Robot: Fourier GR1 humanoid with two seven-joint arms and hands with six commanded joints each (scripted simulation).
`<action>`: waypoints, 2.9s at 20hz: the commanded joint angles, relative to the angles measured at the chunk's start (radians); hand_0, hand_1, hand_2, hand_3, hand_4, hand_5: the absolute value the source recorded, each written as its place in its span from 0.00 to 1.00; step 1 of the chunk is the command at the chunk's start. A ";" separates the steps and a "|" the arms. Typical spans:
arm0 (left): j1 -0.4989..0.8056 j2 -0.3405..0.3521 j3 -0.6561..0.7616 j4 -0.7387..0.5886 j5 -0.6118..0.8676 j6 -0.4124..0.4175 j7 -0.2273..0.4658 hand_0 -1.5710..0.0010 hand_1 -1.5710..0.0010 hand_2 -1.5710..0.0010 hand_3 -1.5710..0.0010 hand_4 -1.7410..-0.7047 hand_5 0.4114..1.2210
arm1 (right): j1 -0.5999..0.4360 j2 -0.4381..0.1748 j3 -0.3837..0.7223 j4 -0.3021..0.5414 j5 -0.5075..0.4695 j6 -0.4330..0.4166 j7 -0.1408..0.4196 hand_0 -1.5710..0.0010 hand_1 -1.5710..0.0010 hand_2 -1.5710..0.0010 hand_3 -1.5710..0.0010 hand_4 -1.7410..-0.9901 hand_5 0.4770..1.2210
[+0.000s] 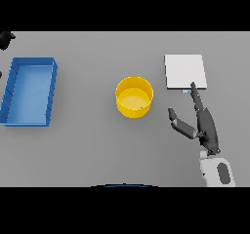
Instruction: Pick up the red beaker and tilt it to pour out 1 green nut into yellow bowl. Pick up the yellow bowl and place it on the metallic measuring scale.
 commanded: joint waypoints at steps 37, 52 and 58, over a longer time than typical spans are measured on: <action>0.272 0.096 -0.092 -0.308 0.241 -0.077 0.044 0.99 0.99 0.99 0.99 0.92 0.36 | -0.110 -0.113 0.107 -0.007 0.140 0.114 0.039 1.00 1.00 1.00 1.00 0.68 0.31; 0.261 0.091 -0.107 -0.323 0.236 -0.079 0.064 1.00 1.00 1.00 1.00 0.91 0.38 | -0.532 -0.293 0.374 0.233 0.467 0.357 0.001 1.00 1.00 1.00 1.00 0.62 0.26; 0.266 0.108 -0.100 -0.325 0.241 -0.086 0.070 1.00 1.00 1.00 1.00 0.91 0.38 | -0.628 -0.265 0.443 0.350 0.489 0.423 -0.064 1.00 1.00 1.00 1.00 0.66 0.28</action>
